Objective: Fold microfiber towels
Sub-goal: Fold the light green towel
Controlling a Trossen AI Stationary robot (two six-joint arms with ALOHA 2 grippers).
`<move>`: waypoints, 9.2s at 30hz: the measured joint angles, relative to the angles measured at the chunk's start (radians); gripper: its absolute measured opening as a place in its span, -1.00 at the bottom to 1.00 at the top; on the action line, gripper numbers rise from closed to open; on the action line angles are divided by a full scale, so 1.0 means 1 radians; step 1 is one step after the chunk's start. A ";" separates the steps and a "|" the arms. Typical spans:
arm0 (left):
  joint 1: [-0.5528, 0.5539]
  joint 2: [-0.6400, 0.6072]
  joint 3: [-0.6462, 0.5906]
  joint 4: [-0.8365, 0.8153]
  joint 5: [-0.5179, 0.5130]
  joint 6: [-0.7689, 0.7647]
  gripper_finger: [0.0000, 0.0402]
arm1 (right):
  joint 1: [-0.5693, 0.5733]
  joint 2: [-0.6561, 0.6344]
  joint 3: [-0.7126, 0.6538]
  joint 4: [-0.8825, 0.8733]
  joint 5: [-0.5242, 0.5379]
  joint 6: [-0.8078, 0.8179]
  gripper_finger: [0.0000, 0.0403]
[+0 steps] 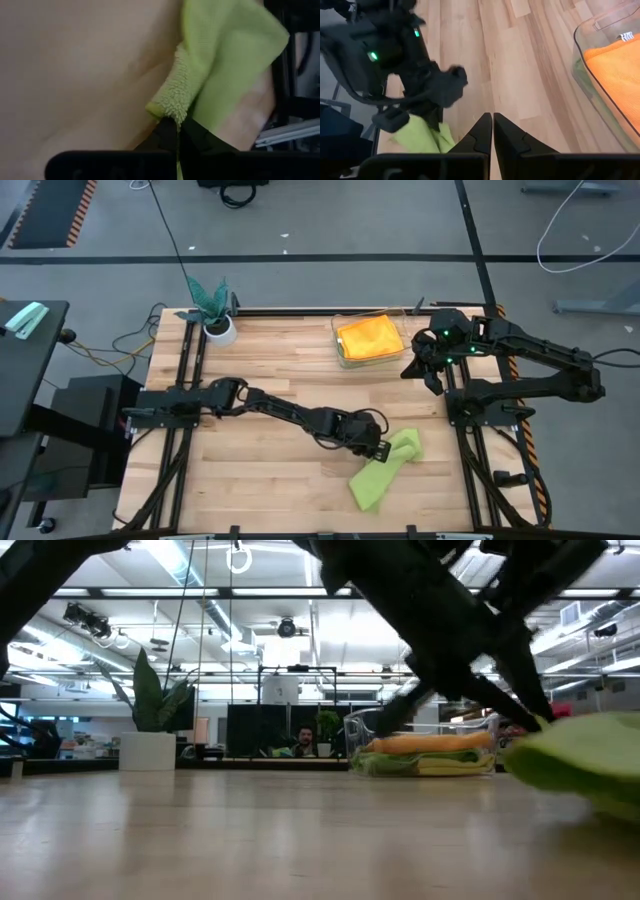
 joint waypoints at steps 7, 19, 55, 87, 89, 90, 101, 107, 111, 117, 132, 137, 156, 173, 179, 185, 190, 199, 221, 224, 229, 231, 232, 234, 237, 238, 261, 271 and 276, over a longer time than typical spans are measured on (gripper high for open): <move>0.024 -0.101 0.001 -0.117 -0.083 0.112 -0.97 | -0.001 -0.003 0.000 0.000 0.000 0.002 -0.89; 0.049 -0.325 0.002 -0.402 -0.248 0.242 -0.98 | 0.000 -0.004 0.000 0.001 0.001 0.011 -0.89; 0.139 -0.471 0.001 -0.314 -0.359 0.413 -0.96 | 0.240 0.192 -0.135 0.286 0.047 0.251 -0.42; 0.174 -0.470 0.001 -0.150 -0.359 0.563 -0.96 | 0.235 0.279 -0.132 0.395 0.245 0.509 -0.41; 0.174 -0.470 0.001 -0.149 -0.359 0.566 -0.97 | 0.235 0.281 -0.132 0.395 0.269 0.516 -0.41; 0.174 -0.470 0.001 -0.147 -0.359 0.570 -0.97 | 0.235 0.282 -0.132 0.393 0.280 0.525 -0.42; 0.174 -0.470 0.001 -0.139 -0.359 0.599 -0.96 | 0.235 0.284 -0.132 0.346 0.305 0.531 -0.70; 0.174 -0.470 0.001 -0.141 -0.359 0.608 -0.97 | 0.236 0.275 -0.133 0.338 0.305 0.473 -0.96; 0.174 -0.470 0.001 -0.164 -0.359 0.611 -0.95 | 0.236 0.242 -0.133 0.291 0.306 0.449 -0.96; 0.174 -0.470 0.001 -0.229 -0.359 0.632 -0.97 | 0.236 0.142 -0.134 0.180 0.321 0.425 -0.98; 0.178 -0.470 0.001 -0.544 -0.363 0.574 -0.97 | 0.312 -0.119 -0.134 0.076 0.326 0.484 -0.99; 0.178 -0.470 0.001 -0.638 -0.362 0.529 -0.95 | 0.362 -0.137 -0.111 0.068 0.299 0.506 -1.00; 0.117 -0.469 0.001 -0.654 -0.291 0.550 -0.80 | 0.393 -0.086 0.019 -0.182 0.326 0.461 -1.00; 0.192 -0.459 0.000 -0.515 0.351 0.739 -0.32 | 0.480 -0.031 0.021 -0.356 0.215 0.496 -1.00; 0.285 -0.460 0.000 -0.264 0.284 0.818 -0.24 | 0.610 0.044 0.150 -0.471 0.276 0.572 -1.00; 0.378 -0.454 0.001 -0.210 0.306 0.893 -0.26 | 0.694 0.194 0.377 -0.605 0.378 0.618 -1.00; 0.404 -0.416 0.002 -0.215 0.407 1.004 -0.27 | 0.669 0.326 0.502 -0.617 0.395 0.610 -1.00; 0.340 -0.389 0.001 -0.303 0.431 1.117 -0.18 | 0.525 0.451 0.594 -0.618 0.401 0.494 -1.00; 0.170 -0.295 0.001 -0.201 -0.057 0.983 -0.19 | 0.255 0.459 0.708 -0.578 0.352 0.216 -1.00; 0.162 -0.291 0.000 -0.208 -0.146 0.951 -0.21 | 0.223 0.460 0.711 -0.575 0.322 0.183 -1.00; 0.145 -0.286 0.000 -0.187 -0.282 0.920 -0.27 | 0.168 0.462 0.711 -0.543 0.259 0.140 -1.00; 0.138 -0.286 0.001 -0.173 -0.310 0.920 -0.30 | 0.143 0.465 0.711 -0.534 0.223 0.125 -1.00; 0.134 -0.286 0.001 -0.175 -0.327 0.920 -0.31 | 0.132 0.468 0.711 -0.528 0.207 0.116 -1.00; 0.126 -0.286 0.001 -0.180 -0.359 0.920 -0.34 | 0.112 0.473 0.711 -0.529 0.184 0.095 -1.00; 0.117 -0.286 0.001 -0.173 -0.389 0.928 -0.37 | 0.083 0.481 0.711 -0.532 0.170 0.068 -1.00; 0.114 -0.286 0.001 -0.173 -0.394 0.928 -0.38 | 0.071 0.483 0.711 -0.530 0.165 0.060 -1.00; 0.097 -0.286 0.001 -0.177 -0.397 0.887 -0.45 | -0.018 0.537 0.711 -0.449 -0.085 0.006 -1.00; 0.077 -0.277 0.000 -0.135 -0.400 0.839 -0.46 | -0.032 0.537 0.711 -0.391 -0.133 0.028 -1.00; 0.072 -0.277 0.000 -0.138 -0.406 0.814 -0.50 | -0.035 0.537 0.711 -0.383 -0.140 0.030 -1.00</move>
